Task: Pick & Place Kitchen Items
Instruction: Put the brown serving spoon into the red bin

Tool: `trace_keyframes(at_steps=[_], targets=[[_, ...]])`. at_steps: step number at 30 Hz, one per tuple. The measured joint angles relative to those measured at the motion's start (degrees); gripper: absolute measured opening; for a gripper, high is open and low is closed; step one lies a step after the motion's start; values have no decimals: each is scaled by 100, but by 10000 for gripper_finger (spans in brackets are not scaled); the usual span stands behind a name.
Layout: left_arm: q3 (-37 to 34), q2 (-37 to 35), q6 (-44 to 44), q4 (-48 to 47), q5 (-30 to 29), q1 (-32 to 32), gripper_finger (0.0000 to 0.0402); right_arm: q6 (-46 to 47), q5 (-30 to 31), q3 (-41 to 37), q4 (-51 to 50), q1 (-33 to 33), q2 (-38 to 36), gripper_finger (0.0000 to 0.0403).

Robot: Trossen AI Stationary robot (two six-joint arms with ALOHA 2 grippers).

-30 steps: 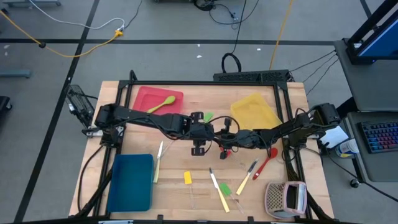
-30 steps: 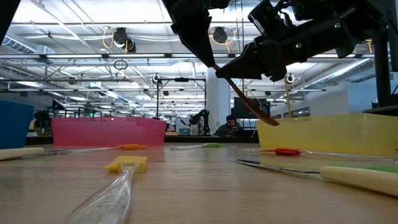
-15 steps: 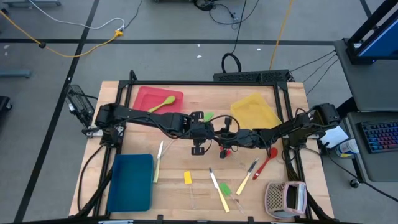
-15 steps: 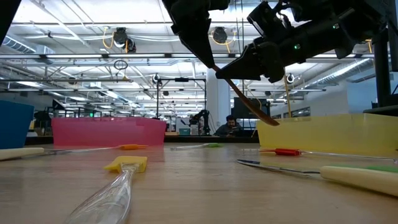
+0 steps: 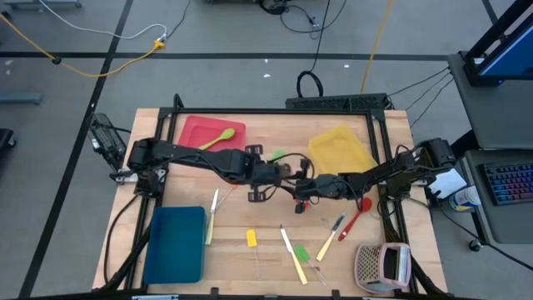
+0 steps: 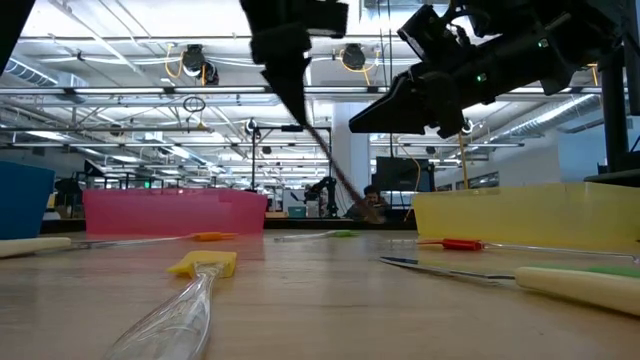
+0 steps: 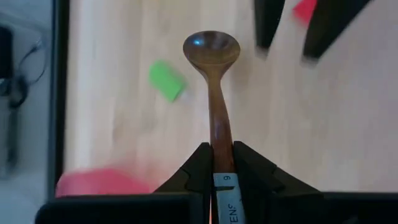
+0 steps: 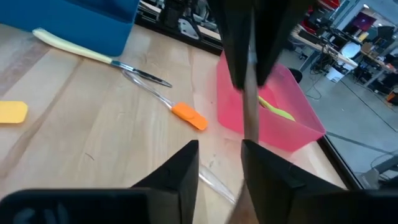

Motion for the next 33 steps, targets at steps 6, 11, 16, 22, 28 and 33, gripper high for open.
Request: trace_keyframes(at_steps=[6,11,16,22,28,33], targets=[[0,-345,-284,-779,-206,-2,50,12,6,0,-11,2,0,125],[1,-956,-493,-1269,-539,38,50,17,8,0,-3,2,0,120],[2,-1555,-1066,-2083,-799,251,52,65,7,0,-35,4,0,119],[2,-1934,-1267,-2859,-853,625,49,167,5,0,-88,4,0,116],[-158,-2032,-1104,-2971,-719,999,49,169,5,0,-119,4,0,115],[-1024,-2093,-1007,-2842,-586,1303,50,192,5,0,-221,4,0,114]])
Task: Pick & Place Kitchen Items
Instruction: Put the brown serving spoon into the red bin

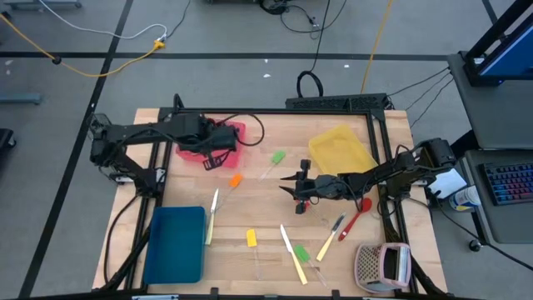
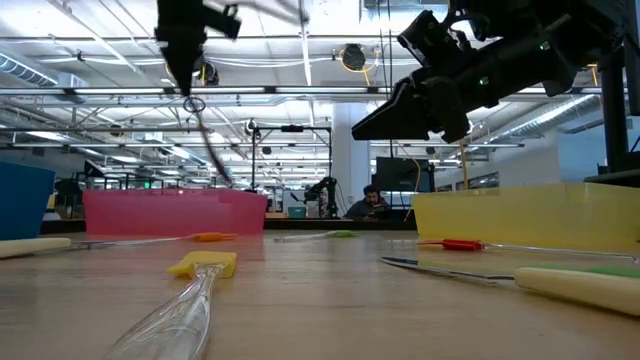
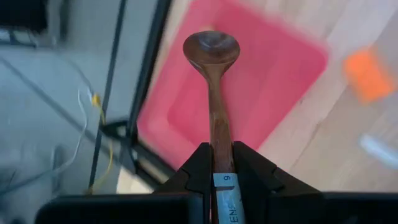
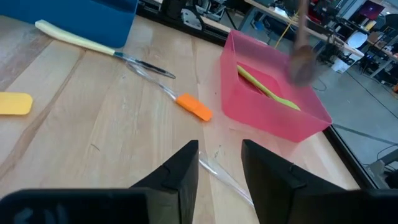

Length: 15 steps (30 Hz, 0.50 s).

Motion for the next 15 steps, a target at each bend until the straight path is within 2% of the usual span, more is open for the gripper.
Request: trace_keyframes(at_steps=[3,8,15], targets=[[-627,-142,308,634,41,143,50,0,0,0,0,0,0,114],[-1485,-406,984,2064,528,451,50,18,-2,0,0,0,0,114],[-2459,-564,1382,2673,715,1005,50,42,-2,0,-57,0,0,114]])
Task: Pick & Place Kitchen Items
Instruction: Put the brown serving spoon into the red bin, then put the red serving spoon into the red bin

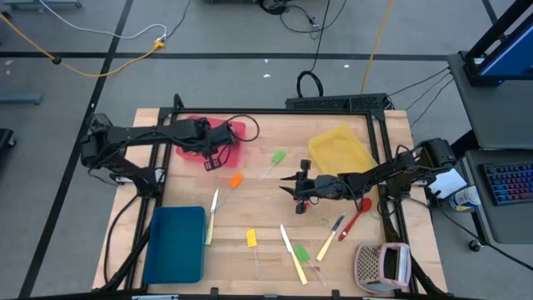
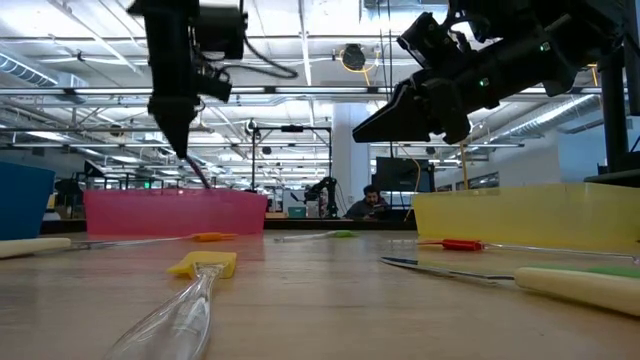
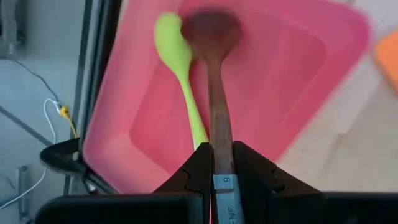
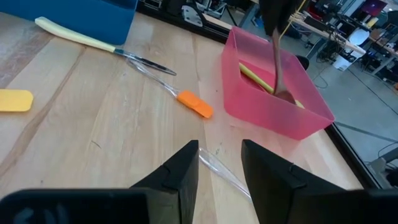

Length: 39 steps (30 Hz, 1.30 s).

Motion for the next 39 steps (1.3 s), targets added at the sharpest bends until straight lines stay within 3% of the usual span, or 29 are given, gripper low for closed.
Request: trace_keyframes(at_steps=[7,13,21,32,39], targets=[[-871,32,434,833,73,488,50,1,0,0,19,0,0,114],[-1206,25,580,942,127,833,53,-4,0,0,22,0,0,114],[-1262,29,527,965,105,1093,83,-13,0,0,22,0,0,114],[-1262,29,428,1351,291,1406,87,-20,-2,0,17,0,0,114],[-1211,29,212,1533,301,1289,87,-16,0,0,15,0,0,114]])
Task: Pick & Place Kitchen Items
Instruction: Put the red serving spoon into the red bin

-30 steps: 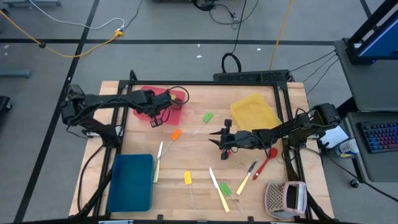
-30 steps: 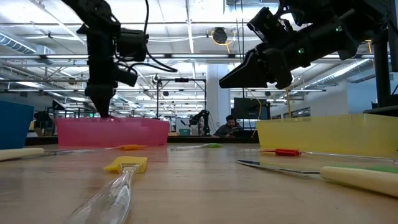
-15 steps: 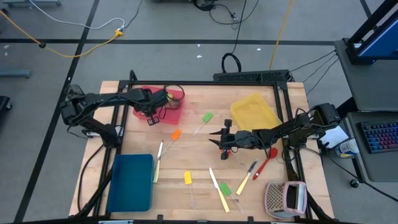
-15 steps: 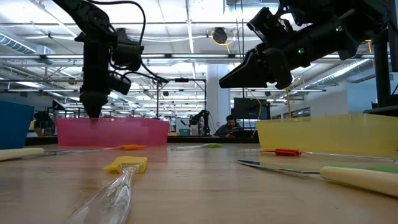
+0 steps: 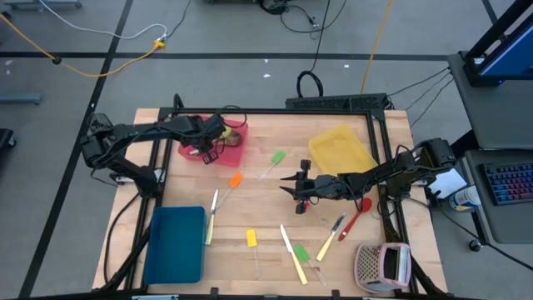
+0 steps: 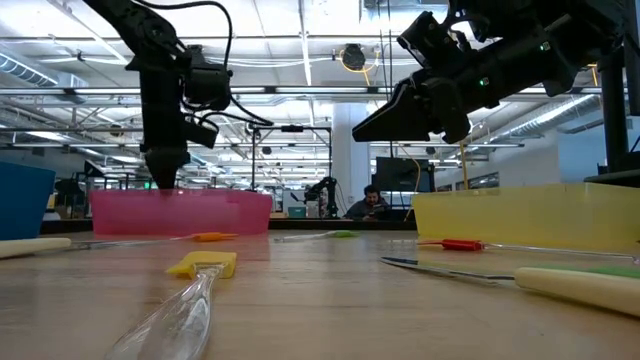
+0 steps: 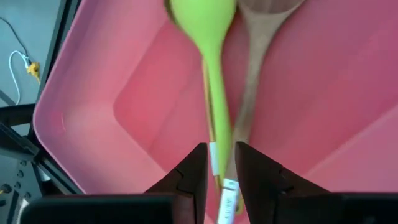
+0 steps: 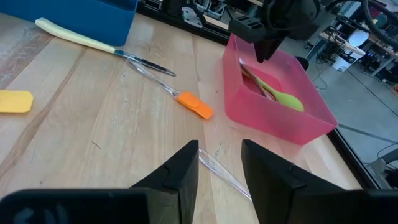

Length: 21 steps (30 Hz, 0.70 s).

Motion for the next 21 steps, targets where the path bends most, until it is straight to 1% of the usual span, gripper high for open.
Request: trace_keyframes(at_steps=[3,7,12,15,18,21], targets=[[142,-1,-130,-5,1,-197,88,80,0,0,-23,0,0,114],[428,-173,-217,1,-5,-514,88,79,4,0,-74,-1,0,114],[719,-644,-223,62,-208,-962,88,57,7,2,-330,-1,2,114],[730,-1005,-317,183,-285,-1254,88,42,9,2,-521,-2,2,115],[732,-1300,-422,358,-273,-1582,88,155,6,2,-814,-2,3,124],[732,-1456,-540,402,-281,-1937,88,253,4,2,-873,-1,4,148]])
